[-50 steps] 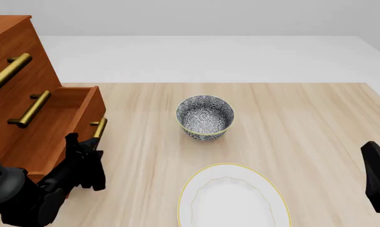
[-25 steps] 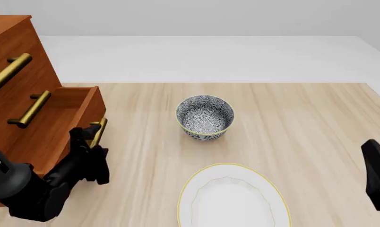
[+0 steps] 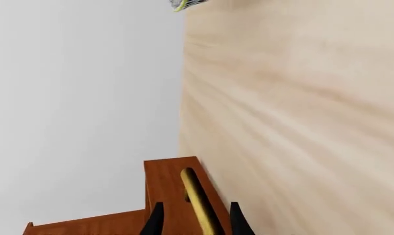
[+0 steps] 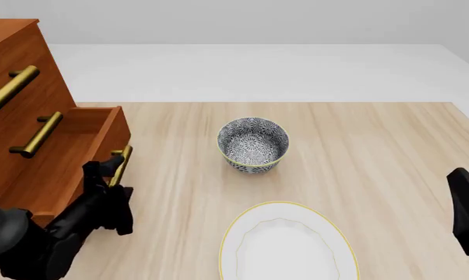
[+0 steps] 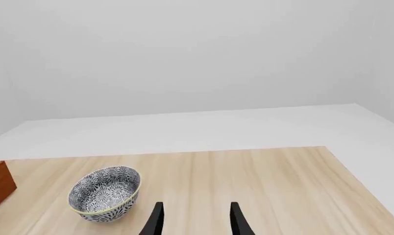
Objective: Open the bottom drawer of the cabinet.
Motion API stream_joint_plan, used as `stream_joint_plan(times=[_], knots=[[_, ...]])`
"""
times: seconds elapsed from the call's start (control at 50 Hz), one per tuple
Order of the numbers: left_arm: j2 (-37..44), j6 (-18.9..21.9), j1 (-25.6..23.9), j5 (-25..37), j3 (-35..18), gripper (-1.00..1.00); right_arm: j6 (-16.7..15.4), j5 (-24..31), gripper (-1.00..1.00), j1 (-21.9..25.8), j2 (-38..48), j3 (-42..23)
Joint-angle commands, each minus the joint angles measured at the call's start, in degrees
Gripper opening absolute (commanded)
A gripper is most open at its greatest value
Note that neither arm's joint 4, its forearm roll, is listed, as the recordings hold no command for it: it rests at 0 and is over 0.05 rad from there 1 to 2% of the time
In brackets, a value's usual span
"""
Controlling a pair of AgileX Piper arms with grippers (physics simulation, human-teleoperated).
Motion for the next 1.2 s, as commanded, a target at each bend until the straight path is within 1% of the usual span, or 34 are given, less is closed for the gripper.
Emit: stream_joint_plan(times=[0.02, 0.1, 0.36, 0.54, 0.58, 0.62, 0.64, 0.68, 0.7, 0.72, 0.76, 0.78, 0.8, 0.86, 0.9, 0.94, 0.98, 1.02, 1.06, 1.08, 1.14, 1.18, 1.2], knots=[[-2.66, -0.14, -1.79, -0.07, 2.21, 1.0, 0.03, 0.54, 1.0, -0.05, -0.45, -0.19], [-3.91, -0.74, -2.84, -0.07, 3.24, 1.0, 0.03, 1.03, 1.0, -0.05, -0.78, -0.43], [-7.73, -0.59, -6.17, -0.07, 5.73, 1.0, 0.02, 1.16, 1.0, 0.0, -0.76, -0.61], [-12.49, -2.18, -10.07, -0.07, 8.24, 1.0, -0.01, 1.27, 1.0, 0.02, -0.93, -0.53], [-13.88, -3.11, -10.82, -0.07, 8.78, 1.0, 0.01, 1.42, 1.0, 0.02, -1.07, -0.55], [-14.89, -3.0, -11.36, -0.07, 9.26, 1.0, -0.01, 1.42, 1.0, 0.05, -1.1, -0.53], [-16.28, -4.68, -12.15, -0.07, 9.71, 1.0, -0.02, 1.44, 1.0, 0.04, -1.13, -0.51], [-17.49, -4.76, -12.83, -0.06, 10.18, 1.0, 0.01, 1.54, 1.0, 0.05, -1.26, -0.51], [-18.52, -5.7, -13.14, -0.02, 10.49, 1.0, -0.02, 1.56, 1.0, 0.07, -1.31, -0.49], [-20.41, -7.46, -13.9, 0.85, 10.68, 1.0, -0.04, 1.55, 1.0, 0.09, -1.32, -0.45], [-22.86, -7.42, -14.34, 2.81, 10.69, 1.0, -0.03, 1.56, 1.0, 0.1, -1.38, -0.4], [-27.4, -8.92, -14.6, 7.2, 10.03, 1.0, -0.03, 1.56, 1.0, 0.1, -1.38, -0.4], [-29.43, -9.47, -14.81, 9.29, 9.7, 1.0, -0.04, 1.72, 1.0, 0.12, -1.58, -0.36], [-38.54, -11.71, -15.67, 18.95, 8.02, 1.0, -0.06, 2.27, 1.0, 0.2, -2.18, -0.35], [-41.4, -12.27, -15.86, 22.5, 7.29, 1.0, -0.06, 2.44, 1.0, 0.22, -2.37, -0.33], [-46.48, -14.08, -16.07, 28.26, 5.57, 1.0, -0.07, 2.6, 1.0, 0.28, -2.62, -0.23], [-47.6, -13.3, -16.36, 29.79, 5.4, 1.0, -0.06, 2.73, 1.0, 0.29, -2.81, -0.17], [-50.63, -14.81, -16.7, 33.74, 3.97, 1.0, -0.07, 2.82, 1.0, 0.32, -2.98, -0.14], [-51.44, -14.7, -16.89, 34.7, 3.77, 1.0, -0.07, 2.9, 1.0, 0.32, -3.09, -0.12], [-52.87, -15.88, -16.65, 37.0, 2.7, 1.0, -0.07, 2.95, 1.0, 0.35, -3.2, -0.08], [-54.72, -16.57, -16.42, 39.73, 1.49, 1.0, -0.06, 3.12, 1.0, 0.36, -3.43, -0.06], [-56.7, -18.81, -15.77, 44.19, -0.75, 1.0, -0.06, 3.21, 1.0, 0.39, -3.55, -0.03], [-57.08, -18.04, -15.94, 44.0, -0.52, 1.0, -0.07, 3.2, 1.0, 0.43, -3.6, -0.03]])
